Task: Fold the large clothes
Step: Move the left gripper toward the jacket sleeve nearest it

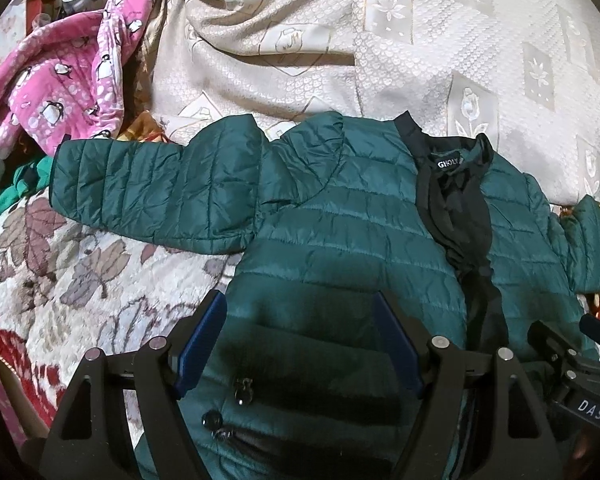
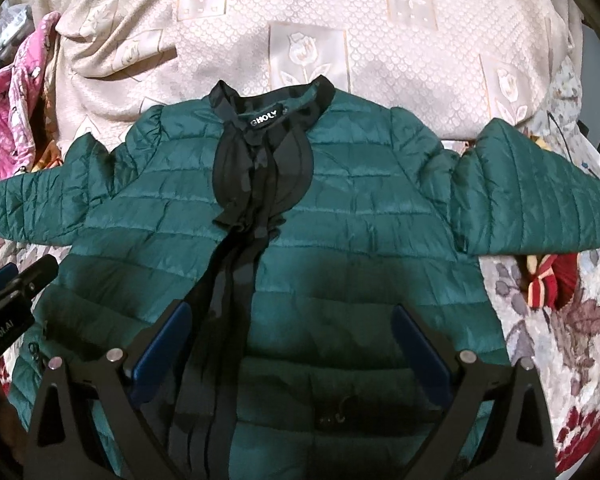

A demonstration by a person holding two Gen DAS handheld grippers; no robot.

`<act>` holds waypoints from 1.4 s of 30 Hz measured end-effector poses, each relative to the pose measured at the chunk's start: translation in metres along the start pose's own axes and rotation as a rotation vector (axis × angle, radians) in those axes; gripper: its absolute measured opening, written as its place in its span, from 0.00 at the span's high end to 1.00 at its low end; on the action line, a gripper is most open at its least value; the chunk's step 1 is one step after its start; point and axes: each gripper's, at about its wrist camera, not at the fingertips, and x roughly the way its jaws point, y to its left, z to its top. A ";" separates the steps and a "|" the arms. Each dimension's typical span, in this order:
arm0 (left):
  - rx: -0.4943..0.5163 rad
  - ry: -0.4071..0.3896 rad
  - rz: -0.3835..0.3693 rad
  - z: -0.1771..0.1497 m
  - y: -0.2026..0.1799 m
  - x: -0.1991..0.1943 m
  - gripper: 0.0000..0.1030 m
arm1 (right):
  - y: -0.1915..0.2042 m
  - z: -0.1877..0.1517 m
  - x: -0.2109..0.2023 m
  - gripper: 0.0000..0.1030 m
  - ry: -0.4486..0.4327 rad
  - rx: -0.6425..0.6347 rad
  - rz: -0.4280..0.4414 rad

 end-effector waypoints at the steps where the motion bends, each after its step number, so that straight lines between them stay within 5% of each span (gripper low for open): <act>1: -0.003 0.001 -0.001 0.001 0.000 0.001 0.54 | -0.001 0.001 0.002 0.01 0.000 0.005 0.001; 42: 0.004 0.010 0.047 0.033 0.009 0.059 0.54 | -0.001 0.041 0.062 0.01 0.023 0.027 0.002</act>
